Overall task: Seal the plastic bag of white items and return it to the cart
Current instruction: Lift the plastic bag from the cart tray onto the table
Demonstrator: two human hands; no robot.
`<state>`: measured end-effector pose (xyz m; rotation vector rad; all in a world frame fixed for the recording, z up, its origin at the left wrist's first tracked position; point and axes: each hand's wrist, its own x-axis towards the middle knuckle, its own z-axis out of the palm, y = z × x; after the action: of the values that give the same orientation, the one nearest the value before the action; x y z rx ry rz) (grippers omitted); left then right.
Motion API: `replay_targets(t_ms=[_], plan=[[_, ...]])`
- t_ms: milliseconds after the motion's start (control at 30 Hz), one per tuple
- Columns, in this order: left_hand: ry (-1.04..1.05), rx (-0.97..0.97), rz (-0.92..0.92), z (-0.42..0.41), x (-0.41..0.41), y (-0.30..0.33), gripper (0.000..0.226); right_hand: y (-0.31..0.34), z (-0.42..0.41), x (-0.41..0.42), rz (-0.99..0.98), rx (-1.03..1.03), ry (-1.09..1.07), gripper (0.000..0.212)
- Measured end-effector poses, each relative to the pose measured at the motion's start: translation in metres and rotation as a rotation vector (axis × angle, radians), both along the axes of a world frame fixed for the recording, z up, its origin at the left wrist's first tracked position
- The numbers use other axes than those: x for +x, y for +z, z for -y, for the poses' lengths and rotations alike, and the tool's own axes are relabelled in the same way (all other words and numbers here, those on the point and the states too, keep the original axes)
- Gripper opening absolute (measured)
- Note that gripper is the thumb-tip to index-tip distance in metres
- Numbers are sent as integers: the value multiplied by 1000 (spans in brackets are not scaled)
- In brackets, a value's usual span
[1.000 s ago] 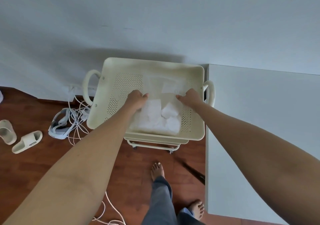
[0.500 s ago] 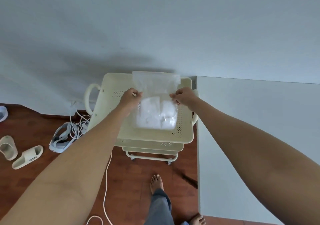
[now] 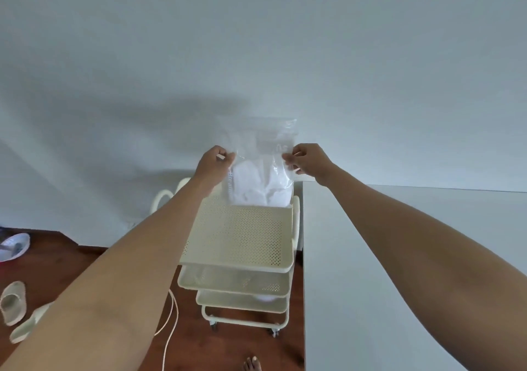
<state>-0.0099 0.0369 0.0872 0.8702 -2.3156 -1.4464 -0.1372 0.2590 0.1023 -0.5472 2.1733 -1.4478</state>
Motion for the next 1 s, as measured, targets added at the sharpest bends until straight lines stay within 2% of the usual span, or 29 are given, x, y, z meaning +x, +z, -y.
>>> replay_targets(t_ms=[233,467,833,1000], plan=[[-66,-40,-80,-57,-9,51,21,51,-69,-3,-67,-62,-32,20],[-164,-17,-112,-136,-25,56,28,58,-158,-3,-78,-74,-124,22],[-286,71,-5,-247,-24,-7,22,-7,-274,16,7,-20,-254,20],[-317,116,58,-280,-13,-46,11,-54,-308,34,67,19,-305,22]])
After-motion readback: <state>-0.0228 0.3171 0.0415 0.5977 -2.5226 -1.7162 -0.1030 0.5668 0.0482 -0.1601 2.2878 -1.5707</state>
